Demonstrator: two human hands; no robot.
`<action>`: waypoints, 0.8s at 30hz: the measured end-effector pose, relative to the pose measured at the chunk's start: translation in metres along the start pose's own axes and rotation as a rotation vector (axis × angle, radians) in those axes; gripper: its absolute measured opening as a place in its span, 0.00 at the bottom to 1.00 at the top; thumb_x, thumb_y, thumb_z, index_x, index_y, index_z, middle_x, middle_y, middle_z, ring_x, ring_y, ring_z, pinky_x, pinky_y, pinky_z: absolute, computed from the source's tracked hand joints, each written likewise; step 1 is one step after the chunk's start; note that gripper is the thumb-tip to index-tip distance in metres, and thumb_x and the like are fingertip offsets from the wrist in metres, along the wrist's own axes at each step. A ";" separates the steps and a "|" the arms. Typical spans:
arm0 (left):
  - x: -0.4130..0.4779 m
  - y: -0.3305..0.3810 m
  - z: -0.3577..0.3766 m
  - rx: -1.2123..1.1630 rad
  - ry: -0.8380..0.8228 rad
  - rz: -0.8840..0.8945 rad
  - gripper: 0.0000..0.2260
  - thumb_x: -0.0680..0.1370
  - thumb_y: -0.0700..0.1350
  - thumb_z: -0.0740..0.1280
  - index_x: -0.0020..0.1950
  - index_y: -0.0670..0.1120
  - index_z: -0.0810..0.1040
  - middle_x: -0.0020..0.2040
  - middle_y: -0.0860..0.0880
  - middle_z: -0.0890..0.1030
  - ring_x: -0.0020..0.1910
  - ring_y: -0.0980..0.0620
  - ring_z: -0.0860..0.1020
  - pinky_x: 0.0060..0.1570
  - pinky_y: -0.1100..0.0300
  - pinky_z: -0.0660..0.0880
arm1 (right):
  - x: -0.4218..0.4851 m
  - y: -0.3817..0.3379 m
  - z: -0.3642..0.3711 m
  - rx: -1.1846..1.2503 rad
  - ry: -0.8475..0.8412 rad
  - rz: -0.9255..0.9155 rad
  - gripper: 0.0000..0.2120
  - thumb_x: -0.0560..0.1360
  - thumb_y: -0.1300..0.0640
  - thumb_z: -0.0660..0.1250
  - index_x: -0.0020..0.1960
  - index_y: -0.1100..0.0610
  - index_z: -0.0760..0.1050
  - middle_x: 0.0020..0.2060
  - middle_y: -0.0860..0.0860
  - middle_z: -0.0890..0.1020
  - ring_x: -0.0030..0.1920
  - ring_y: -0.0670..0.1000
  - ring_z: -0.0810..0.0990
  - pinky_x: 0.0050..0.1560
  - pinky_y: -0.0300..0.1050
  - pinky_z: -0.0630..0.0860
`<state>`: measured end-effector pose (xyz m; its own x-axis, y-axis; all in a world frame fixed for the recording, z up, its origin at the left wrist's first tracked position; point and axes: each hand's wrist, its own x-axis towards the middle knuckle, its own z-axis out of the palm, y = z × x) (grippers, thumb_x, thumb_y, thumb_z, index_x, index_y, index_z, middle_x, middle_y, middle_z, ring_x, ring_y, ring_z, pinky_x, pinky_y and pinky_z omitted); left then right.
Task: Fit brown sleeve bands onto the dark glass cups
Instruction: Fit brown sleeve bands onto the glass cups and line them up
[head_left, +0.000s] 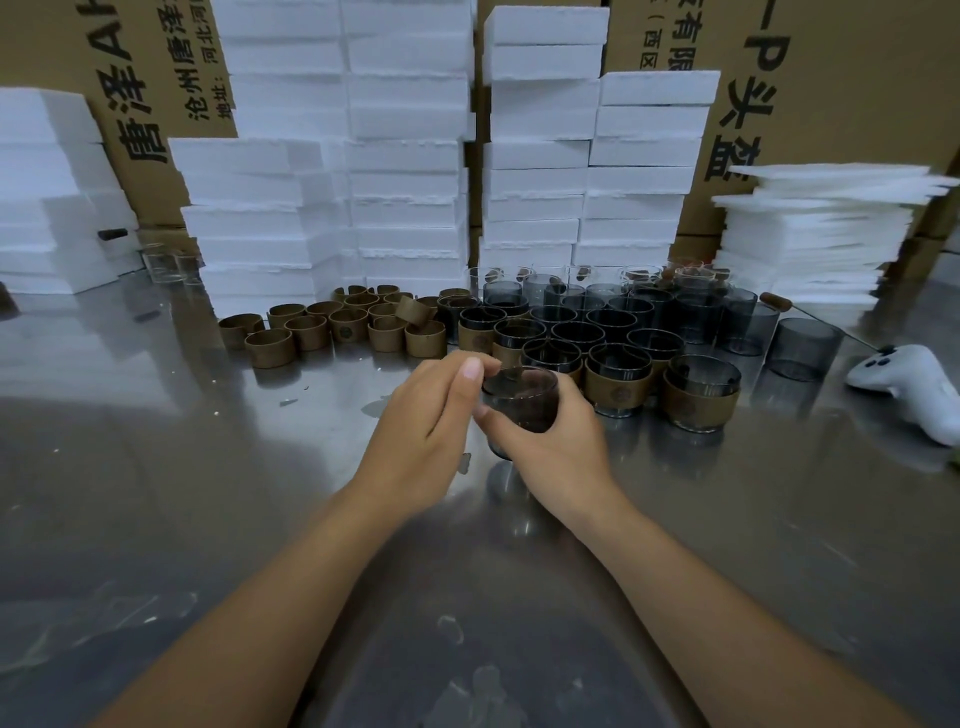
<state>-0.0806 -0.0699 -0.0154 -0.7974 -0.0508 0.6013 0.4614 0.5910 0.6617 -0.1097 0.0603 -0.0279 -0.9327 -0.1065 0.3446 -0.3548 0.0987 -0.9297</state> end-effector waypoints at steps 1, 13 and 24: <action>-0.001 -0.001 0.000 0.000 -0.035 -0.016 0.18 0.80 0.57 0.48 0.57 0.56 0.75 0.51 0.55 0.80 0.56 0.61 0.74 0.53 0.72 0.67 | 0.000 -0.001 0.000 0.000 -0.007 -0.002 0.17 0.66 0.51 0.77 0.50 0.45 0.74 0.44 0.41 0.81 0.42 0.33 0.78 0.39 0.25 0.72; 0.000 0.000 0.002 -0.023 -0.207 -0.009 0.23 0.78 0.58 0.52 0.70 0.54 0.69 0.64 0.61 0.72 0.65 0.69 0.65 0.61 0.77 0.60 | 0.000 0.003 0.001 -0.050 -0.084 -0.068 0.21 0.65 0.57 0.76 0.54 0.45 0.73 0.48 0.42 0.82 0.49 0.38 0.80 0.48 0.35 0.75; -0.006 0.012 0.003 -0.040 -0.197 0.106 0.21 0.78 0.60 0.53 0.64 0.55 0.76 0.61 0.57 0.75 0.67 0.60 0.68 0.66 0.57 0.66 | 0.002 0.004 0.002 -0.109 -0.079 -0.060 0.18 0.67 0.58 0.74 0.54 0.48 0.73 0.48 0.44 0.81 0.49 0.41 0.79 0.46 0.35 0.74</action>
<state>-0.0716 -0.0601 -0.0122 -0.8026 0.1702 0.5717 0.5582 0.5523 0.6192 -0.1133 0.0589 -0.0311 -0.9030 -0.1930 0.3840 -0.4189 0.1959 -0.8867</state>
